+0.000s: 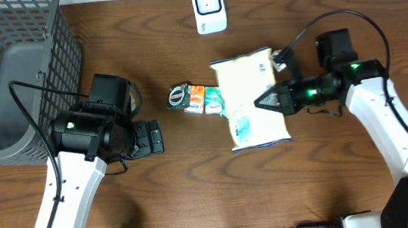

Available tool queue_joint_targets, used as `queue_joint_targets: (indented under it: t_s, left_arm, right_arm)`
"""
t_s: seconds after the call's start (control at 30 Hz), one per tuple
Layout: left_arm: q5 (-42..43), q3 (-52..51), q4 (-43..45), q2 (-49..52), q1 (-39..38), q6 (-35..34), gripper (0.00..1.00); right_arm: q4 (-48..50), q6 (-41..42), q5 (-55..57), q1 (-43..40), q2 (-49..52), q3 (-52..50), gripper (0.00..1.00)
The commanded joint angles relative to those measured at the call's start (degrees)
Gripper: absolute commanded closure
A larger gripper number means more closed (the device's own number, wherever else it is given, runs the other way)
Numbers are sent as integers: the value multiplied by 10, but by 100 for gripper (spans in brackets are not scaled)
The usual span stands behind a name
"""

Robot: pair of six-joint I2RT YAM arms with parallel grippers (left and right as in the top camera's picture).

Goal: Scan the item barcode

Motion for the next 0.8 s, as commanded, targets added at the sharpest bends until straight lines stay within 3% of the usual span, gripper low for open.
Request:
queue_joint_targets:
  t_s: [0.0, 0.27, 0.77]
  left_arm:
    - [5, -2, -2, 2, 2, -5, 2]
    - [5, -2, -1, 2, 2, -5, 2]
    - [5, -2, -2, 2, 2, -5, 2]
  right_arm:
    - [-1, -49, -45, 51, -9, 11, 99]
    - [-2, -71, 29, 129, -9, 11, 99]
    - [-27, -71, 30, 134, -9, 11, 99]
